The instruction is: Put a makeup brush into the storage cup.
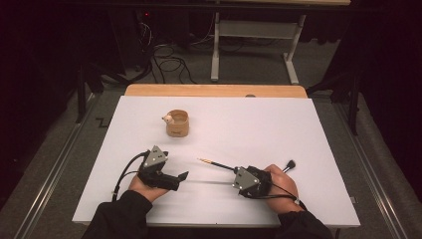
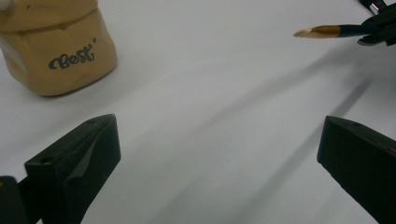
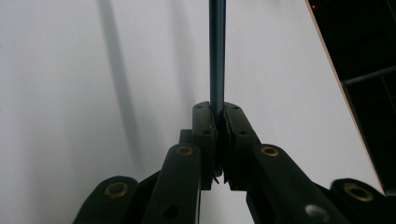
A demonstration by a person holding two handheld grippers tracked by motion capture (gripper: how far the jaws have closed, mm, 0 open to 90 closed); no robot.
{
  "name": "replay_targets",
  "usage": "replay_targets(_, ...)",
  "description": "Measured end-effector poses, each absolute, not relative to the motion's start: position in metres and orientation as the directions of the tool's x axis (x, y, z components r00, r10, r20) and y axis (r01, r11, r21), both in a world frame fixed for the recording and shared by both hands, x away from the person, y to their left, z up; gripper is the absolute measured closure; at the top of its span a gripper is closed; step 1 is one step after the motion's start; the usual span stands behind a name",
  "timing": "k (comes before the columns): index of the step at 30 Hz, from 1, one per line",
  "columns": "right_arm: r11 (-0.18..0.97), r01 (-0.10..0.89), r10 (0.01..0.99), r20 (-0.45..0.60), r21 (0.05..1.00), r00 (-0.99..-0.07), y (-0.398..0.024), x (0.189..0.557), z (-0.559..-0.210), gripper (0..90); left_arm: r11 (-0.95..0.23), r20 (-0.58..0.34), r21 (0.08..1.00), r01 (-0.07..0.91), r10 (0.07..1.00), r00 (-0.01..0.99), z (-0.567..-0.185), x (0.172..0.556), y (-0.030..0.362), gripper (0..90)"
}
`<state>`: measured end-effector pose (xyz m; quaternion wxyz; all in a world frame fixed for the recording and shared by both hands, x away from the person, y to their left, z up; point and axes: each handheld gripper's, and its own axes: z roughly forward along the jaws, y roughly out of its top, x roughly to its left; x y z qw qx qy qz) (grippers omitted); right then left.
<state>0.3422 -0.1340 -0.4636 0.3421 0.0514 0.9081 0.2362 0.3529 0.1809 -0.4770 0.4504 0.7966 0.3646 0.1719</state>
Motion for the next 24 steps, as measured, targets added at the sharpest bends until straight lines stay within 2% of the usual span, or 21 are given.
replay_targets(19,0.831,0.002,0.347,-0.516,0.556,-0.783,-0.1316,0.3443,-0.4644,86.7,-0.252,-0.103,0.875,0.413,0.737,0.668,-0.4756,0.3521,0.1861,0.7)
replay_targets(24,0.812,0.023,0.378,-0.495,0.583,-0.783,-0.1303,0.3446,-0.4641,86.7,-0.224,-0.121,0.887,0.403,0.73,0.672,-0.4729,0.35,0.1879,3.9)
